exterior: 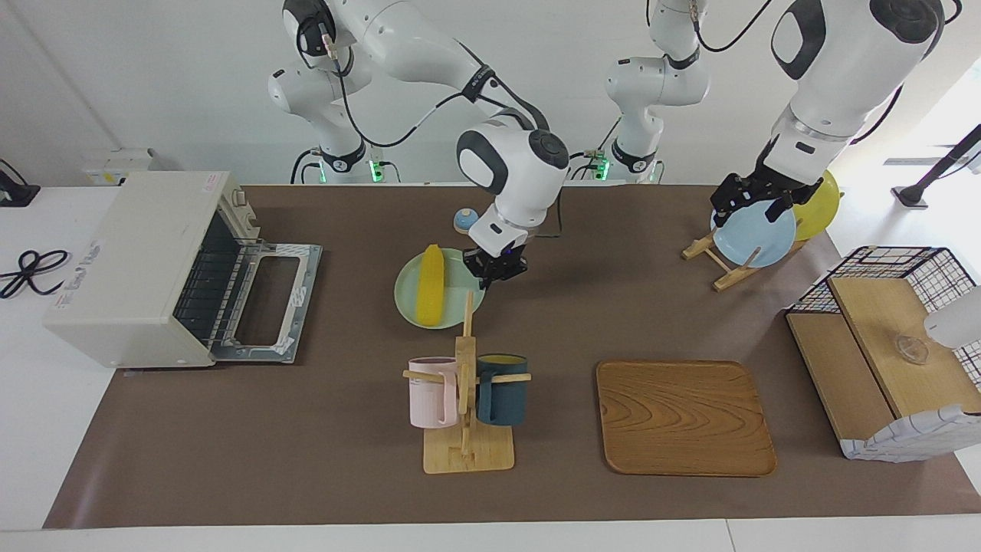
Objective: Put corn in oven
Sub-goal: 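Carry the corn with the right gripper to the open oven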
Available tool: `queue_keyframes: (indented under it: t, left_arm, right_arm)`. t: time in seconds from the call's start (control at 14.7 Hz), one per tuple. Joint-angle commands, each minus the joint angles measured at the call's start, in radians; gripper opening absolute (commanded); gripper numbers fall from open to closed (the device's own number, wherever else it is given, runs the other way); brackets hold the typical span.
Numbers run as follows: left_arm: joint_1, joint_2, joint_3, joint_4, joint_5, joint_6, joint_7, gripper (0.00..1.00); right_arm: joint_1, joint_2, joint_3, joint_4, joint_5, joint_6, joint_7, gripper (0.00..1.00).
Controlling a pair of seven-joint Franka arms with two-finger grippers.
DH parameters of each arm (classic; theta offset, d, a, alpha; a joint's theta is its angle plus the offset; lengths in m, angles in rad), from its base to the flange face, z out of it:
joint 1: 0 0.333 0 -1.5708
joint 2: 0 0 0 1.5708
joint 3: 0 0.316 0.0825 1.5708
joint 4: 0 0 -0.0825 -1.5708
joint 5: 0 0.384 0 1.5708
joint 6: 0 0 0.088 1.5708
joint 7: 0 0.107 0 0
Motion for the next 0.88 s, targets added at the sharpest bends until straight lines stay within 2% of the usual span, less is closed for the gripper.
queue_keyframes:
  t: [0.0,0.2,0.34,0.54,0.82]
  left_arm:
    - [0.024,-0.015,-0.024,-0.019,-0.013,0.009,0.006,1.0]
    - [0.038,-0.015,-0.03,-0.017,-0.013,0.006,0.007,1.0]
    - [0.038,-0.015,-0.031,-0.017,-0.011,0.005,0.007,1.0]
    - [0.056,-0.014,-0.048,-0.016,-0.005,0.005,0.009,1.0]
    - [0.053,-0.013,-0.062,-0.016,-0.005,0.006,0.009,1.0]
  right_arm:
    - [-0.117,-0.101,0.011,-0.073,-0.012,-0.062,-0.121,0.0]
    - [-0.252,-0.201,0.011,-0.191,-0.011,-0.045,-0.279,0.0]
    - [-0.33,-0.216,0.011,-0.217,-0.009,-0.03,-0.322,0.0]
    - [-0.392,-0.221,0.011,-0.247,-0.009,-0.018,-0.336,0.0]
    - [-0.49,-0.25,0.01,-0.355,-0.011,0.106,-0.382,0.0]
